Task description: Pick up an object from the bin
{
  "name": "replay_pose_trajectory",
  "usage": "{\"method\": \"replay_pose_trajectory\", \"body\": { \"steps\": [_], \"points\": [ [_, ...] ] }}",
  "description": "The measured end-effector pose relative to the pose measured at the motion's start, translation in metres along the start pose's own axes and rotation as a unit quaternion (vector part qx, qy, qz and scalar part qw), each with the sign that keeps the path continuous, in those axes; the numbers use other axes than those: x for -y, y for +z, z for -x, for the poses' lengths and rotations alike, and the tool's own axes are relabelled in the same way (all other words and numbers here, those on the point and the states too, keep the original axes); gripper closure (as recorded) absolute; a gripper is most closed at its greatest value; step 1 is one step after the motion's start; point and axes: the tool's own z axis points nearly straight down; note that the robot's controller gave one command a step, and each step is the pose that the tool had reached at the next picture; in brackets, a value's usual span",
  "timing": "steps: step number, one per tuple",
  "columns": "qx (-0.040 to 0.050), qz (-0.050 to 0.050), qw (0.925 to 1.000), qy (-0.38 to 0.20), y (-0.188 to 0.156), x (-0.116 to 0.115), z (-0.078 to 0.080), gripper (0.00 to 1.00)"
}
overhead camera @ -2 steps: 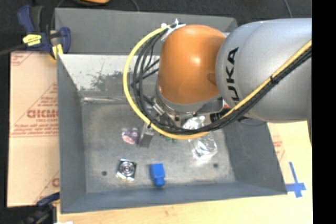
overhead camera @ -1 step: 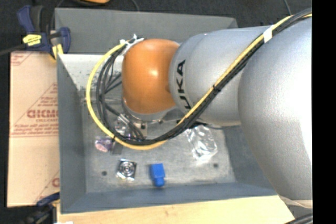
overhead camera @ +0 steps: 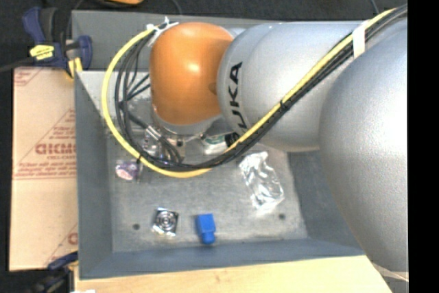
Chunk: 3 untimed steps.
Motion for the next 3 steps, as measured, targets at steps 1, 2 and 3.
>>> {"method": "replay_pose_trajectory", "body": {
  "steps": [1, 2, 3],
  "points": [
    [-0.0007, -0.001, 1.0, -0.003, 0.029, -0.024, 0.041, 1.0],
    [-0.0029, -0.003, 1.0, 0.005, 0.048, 0.003, 0.032, 1.0],
    [0.0, 0.0, 1.0, 0.006, 0.035, -0.027, 0.076, 1.0]
  ]
}}
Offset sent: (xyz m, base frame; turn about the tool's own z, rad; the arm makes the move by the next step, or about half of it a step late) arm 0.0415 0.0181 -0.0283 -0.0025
